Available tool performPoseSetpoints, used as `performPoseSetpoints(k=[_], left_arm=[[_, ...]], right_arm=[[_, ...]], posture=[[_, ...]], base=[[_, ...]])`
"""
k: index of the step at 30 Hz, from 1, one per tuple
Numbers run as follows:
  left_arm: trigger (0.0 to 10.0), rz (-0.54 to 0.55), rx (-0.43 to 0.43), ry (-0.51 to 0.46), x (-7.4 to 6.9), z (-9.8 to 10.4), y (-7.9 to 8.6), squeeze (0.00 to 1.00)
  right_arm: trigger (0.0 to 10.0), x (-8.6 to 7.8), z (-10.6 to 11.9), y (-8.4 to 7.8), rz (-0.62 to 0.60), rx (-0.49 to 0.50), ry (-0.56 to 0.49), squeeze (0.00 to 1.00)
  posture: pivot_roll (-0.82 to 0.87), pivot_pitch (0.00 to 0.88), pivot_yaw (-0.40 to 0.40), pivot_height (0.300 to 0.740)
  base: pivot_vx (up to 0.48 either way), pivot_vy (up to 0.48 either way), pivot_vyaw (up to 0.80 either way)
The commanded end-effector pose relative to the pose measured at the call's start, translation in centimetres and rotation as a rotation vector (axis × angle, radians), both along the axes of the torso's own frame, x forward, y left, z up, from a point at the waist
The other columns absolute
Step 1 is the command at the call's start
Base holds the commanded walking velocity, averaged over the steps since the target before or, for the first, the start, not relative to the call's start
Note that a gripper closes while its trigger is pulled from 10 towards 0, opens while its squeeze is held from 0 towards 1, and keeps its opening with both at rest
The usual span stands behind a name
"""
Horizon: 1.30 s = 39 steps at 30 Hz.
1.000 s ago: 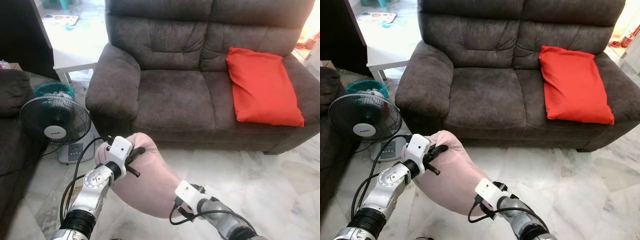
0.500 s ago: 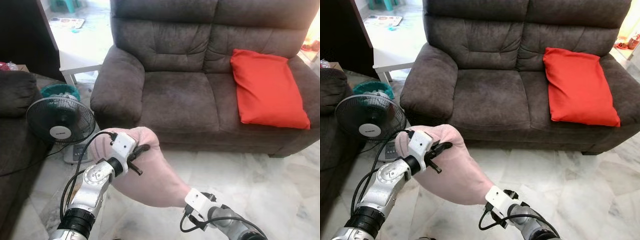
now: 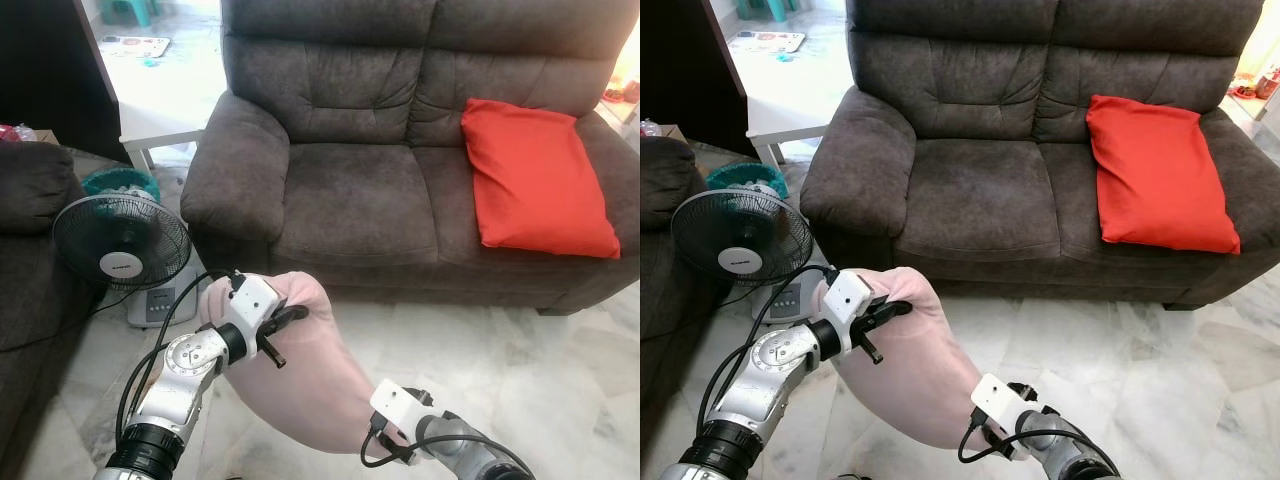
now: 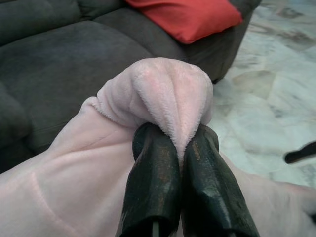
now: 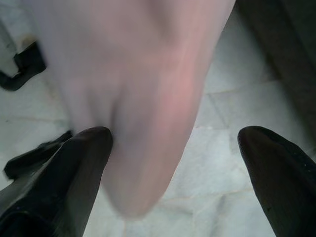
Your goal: Move the pillow to the sofa from floor
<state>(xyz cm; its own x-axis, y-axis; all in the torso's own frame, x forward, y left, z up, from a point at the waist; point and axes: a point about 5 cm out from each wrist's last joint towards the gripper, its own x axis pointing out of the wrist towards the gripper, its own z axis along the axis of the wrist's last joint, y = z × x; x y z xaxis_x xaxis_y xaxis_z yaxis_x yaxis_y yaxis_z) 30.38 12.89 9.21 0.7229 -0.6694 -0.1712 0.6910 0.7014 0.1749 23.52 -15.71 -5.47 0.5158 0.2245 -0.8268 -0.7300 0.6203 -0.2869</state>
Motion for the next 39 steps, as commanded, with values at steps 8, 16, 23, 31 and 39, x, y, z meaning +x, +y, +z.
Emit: performPoseSetpoints(k=[8, 16, 23, 31, 39], left_arm=[[10.0, 0.015, -0.033, -0.147, 1.0, 3.0, -0.7, 0.0], [10.0, -0.001, -0.04, -0.15, 0.9, 3.3, -0.8, 0.0], [10.0, -0.023, -0.055, -0.145, 0.8, 3.7, -1.0, 0.0], [10.0, -0.009, -0.067, -0.165, 1.0, 4.2, -1.0, 0.0], [10.0, -0.007, -0.113, -0.197, 1.2, 5.5, -1.0, 0.0]], right_arm=[[10.0, -2.2, -1.2, -1.3, 0.02, -0.008, 0.105, 0.0], [10.0, -0.9, -0.6, -0.4, 0.008, -0.005, 0.092, 0.0], [10.0, -0.5, -0.4, -1.1, -0.042, -0.035, 0.062, 0.0], [10.0, -0.8, -0.5, -1.7, -0.051, -0.053, 0.087, 0.0], [10.0, -0.6, -0.4, -1.3, -0.1, -0.018, 0.095, 0.0]], posture=[[0.11, 0.053, -0.087, 0.74], [0.11, 0.054, -0.086, 0.74], [0.12, 0.054, -0.086, 0.74], [0.12, 0.052, -0.087, 0.74], [0.12, 0.052, -0.085, 0.74]], base=[[0.0, 0.0, 0.0], [0.0, 0.0, 0.0], [0.0, 0.0, 0.0], [0.0, 0.0, 0.0], [0.0, 0.0, 0.0]])
